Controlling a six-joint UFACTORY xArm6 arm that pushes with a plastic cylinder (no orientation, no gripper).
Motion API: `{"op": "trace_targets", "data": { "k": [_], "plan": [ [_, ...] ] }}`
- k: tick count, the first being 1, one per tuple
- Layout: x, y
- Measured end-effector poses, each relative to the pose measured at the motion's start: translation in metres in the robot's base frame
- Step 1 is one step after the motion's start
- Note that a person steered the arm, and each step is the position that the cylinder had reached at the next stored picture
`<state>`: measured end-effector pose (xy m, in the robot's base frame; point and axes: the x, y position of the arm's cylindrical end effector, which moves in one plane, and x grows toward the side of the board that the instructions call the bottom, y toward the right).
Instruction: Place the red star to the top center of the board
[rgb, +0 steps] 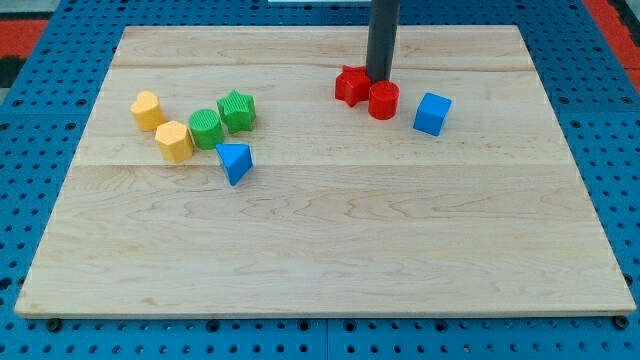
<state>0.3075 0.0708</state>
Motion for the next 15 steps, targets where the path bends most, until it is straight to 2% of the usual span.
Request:
{"op": "trace_targets", "data": {
  "k": [1,2,3,4,5,7,8,9,10,12,14,15],
  "plan": [
    [0.009,0.021],
    [0.002,0.092],
    [0.036,0.116],
    [0.051,0.069],
    [0.027,-0.005],
    [0.023,0.092],
    [0.057,0.111],
    [0.079,0.068],
    [0.077,0.016],
    [0.018,-0.046],
    [-0.004,-0.053],
    [-0.035,-0.049]
  ]
}}
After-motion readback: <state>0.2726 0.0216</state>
